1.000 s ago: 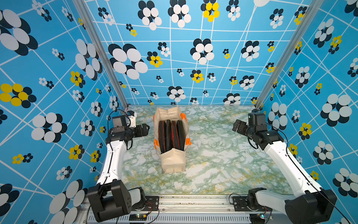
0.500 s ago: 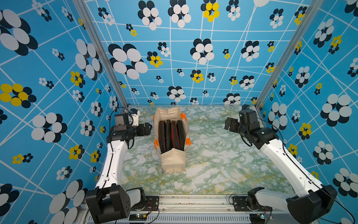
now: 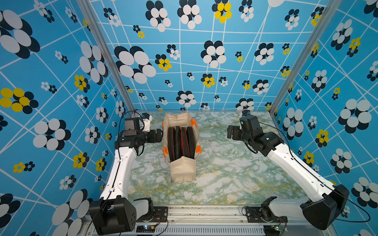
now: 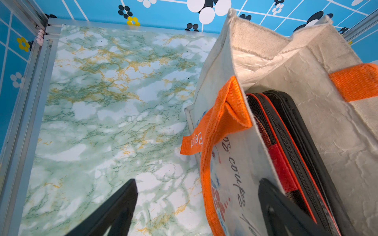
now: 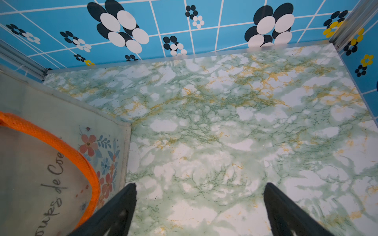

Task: Remove the ping pong set from the canvas bag
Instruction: Pick up the ping pong set from the canvas bag.

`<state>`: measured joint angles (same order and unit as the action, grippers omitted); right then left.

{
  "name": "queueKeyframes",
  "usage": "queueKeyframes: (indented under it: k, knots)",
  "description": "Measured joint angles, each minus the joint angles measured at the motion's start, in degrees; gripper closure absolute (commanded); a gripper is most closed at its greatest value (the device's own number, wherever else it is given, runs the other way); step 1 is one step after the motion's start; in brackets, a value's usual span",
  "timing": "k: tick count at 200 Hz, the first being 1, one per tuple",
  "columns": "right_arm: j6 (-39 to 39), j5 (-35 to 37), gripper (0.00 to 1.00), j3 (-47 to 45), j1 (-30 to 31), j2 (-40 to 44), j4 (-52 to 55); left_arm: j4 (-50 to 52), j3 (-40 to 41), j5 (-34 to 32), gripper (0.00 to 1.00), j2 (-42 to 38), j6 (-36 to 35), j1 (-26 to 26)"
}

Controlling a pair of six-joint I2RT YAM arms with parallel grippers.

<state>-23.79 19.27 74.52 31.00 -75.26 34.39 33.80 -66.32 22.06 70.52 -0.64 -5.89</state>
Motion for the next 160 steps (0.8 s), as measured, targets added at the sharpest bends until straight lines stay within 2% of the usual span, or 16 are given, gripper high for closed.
queueKeyframes:
  k: [64,160]
  knots:
    - [0.0,0.4,0.02,5.0,6.6,-1.7,1.3,2.8,-1.5,-0.5,0.1,-0.9,0.0,2.0]
    - [0.6,-2.0,0.08,13.7,16.2,-8.1,1.4,6.1,-6.0,-1.9,0.11,-4.8,0.9,4.1]
